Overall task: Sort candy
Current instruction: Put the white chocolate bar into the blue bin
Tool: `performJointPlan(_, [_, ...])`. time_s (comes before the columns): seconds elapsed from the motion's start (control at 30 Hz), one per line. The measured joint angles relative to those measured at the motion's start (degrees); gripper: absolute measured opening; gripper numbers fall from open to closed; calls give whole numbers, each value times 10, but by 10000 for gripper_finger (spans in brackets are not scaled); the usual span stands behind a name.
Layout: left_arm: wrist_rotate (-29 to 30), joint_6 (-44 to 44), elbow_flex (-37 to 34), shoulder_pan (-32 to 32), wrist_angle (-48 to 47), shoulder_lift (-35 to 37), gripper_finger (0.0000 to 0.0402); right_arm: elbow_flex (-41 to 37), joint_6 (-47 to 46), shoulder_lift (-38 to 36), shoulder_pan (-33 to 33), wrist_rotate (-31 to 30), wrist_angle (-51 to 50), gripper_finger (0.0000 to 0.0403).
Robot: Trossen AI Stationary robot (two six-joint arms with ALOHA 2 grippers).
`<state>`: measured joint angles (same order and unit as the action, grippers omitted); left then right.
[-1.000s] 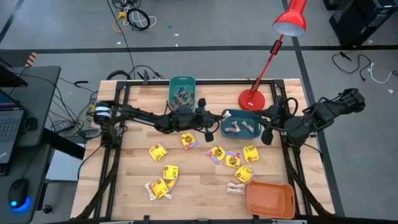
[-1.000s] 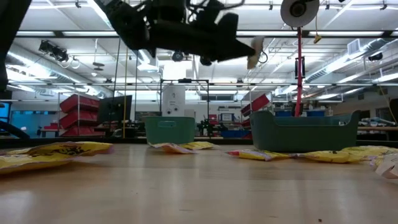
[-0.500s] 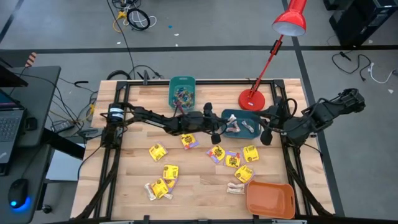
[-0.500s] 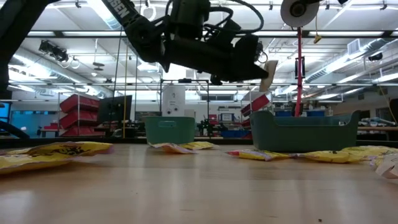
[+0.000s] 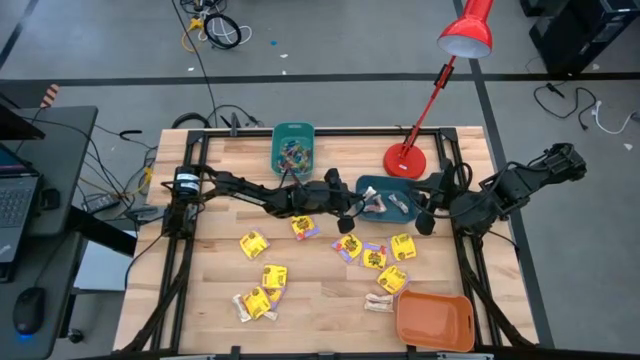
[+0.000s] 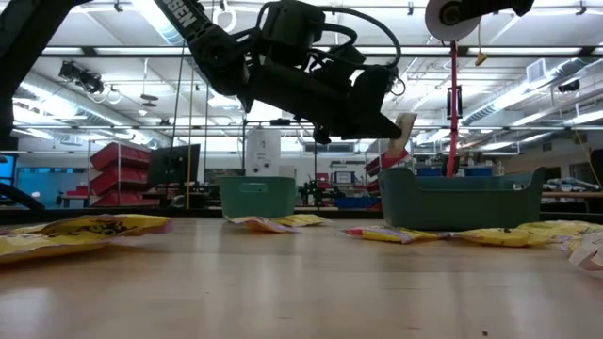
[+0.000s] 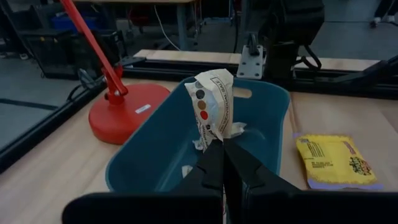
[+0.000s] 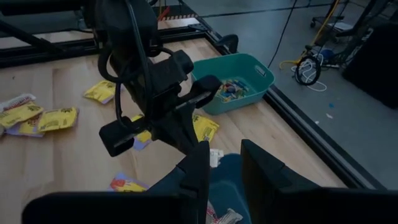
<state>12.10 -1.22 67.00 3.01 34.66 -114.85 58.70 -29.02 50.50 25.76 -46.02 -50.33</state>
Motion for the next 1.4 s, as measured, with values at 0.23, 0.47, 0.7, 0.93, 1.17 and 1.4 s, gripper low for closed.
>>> performJointPlan(0.23, [0,-9,0,0,-24,0,0,0,0,0,0,0,1,77])
performJointPlan(0.47, [2,-10,0,0,-46,0,0,0,0,0,0,0,1,77])
performJointPlan(0.7, [-3,-7,0,0,-47,0,7,0,0,0,0,0,1,77])
performJointPlan(0.93, [-24,-5,0,0,-47,0,15,0,0,0,0,0,1,77])
performJointPlan(1.17, [-24,-4,0,0,-49,0,16,0,1,0,0,0,11,77])
performJointPlan(1.4, [-39,-3,0,0,-49,0,16,0,0,0,0,0,12,77])
